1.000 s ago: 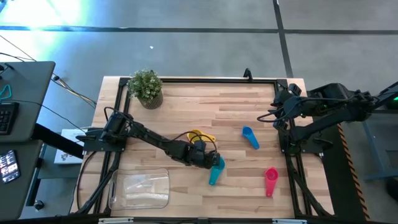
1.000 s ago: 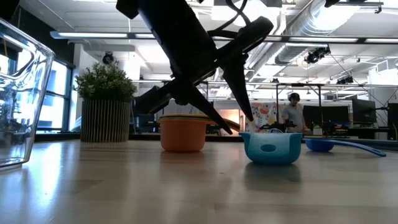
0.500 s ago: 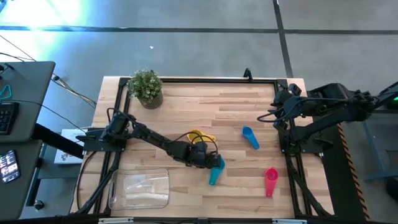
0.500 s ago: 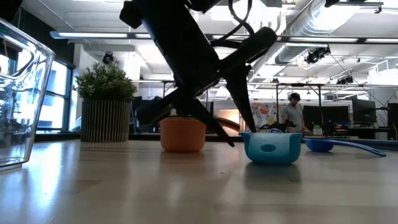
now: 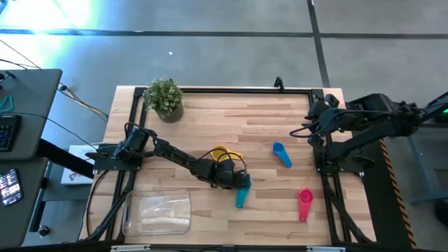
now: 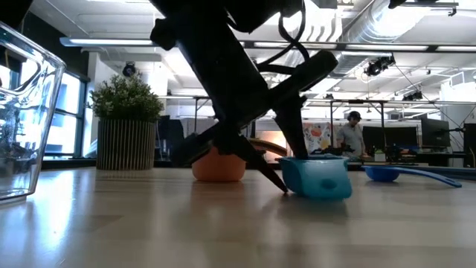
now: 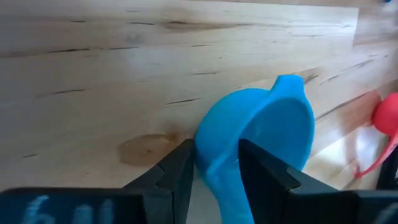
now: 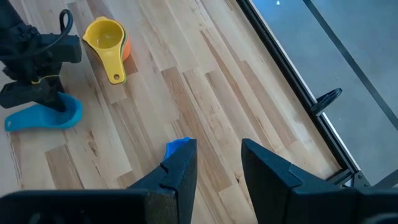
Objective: Nest measuring cups in basket
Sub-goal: Stack the light blue measuring cup on the yellow measuring cup
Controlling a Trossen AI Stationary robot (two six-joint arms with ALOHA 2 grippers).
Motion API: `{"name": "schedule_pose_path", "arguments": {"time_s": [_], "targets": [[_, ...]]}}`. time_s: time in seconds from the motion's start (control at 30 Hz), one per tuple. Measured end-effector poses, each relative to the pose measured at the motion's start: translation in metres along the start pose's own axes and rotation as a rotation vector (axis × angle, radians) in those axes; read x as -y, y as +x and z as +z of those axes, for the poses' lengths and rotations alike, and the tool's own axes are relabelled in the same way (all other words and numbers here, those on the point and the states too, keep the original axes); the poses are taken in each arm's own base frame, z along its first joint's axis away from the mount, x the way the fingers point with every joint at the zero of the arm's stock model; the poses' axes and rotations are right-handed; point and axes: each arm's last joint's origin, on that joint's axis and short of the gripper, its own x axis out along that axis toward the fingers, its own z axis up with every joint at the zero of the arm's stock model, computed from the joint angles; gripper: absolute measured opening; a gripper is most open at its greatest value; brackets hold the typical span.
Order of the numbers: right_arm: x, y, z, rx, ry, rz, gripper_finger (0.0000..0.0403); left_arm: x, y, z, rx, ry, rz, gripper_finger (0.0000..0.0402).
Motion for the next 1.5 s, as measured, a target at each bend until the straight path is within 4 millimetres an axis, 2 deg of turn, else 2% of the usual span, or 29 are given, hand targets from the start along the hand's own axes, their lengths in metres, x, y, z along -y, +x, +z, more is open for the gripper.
{"name": "schedule_pose_path", "arguments": {"time_s": [0.4, 0.7, 0.97, 1.2, 1.5], "targets": [[0.000, 0.000, 0.000, 0.000, 0.000, -0.001, 0.0117, 0.002, -0.001, -0.004, -0.004, 0.023, -0.022, 0.0014], [0.000, 0.000, 0.000, 0.001, 0.000, -0.002, 0.0117, 0.015, -0.015, -0.006, -0.023, 0.011, -0.117, 0.0018], [0.000, 0.000, 0.000, 0.002, 0.001, -0.003, 0.0117, 0.029, -0.046, -0.001, 0.006, 0.034, -0.170, 0.0014], [-0.003, 0.002, 0.005, 0.026, 0.022, 0.011, 0.0117, 0.025, -0.083, 0.007, 0.047, 0.062, -0.059, 0.0015], [-0.017, 0.010, 0.023, 0.120, 0.061, 0.044, 0.0117, 0.024, -0.142, 0.020, 0.069, 0.134, -0.009, 0.0015]]}}
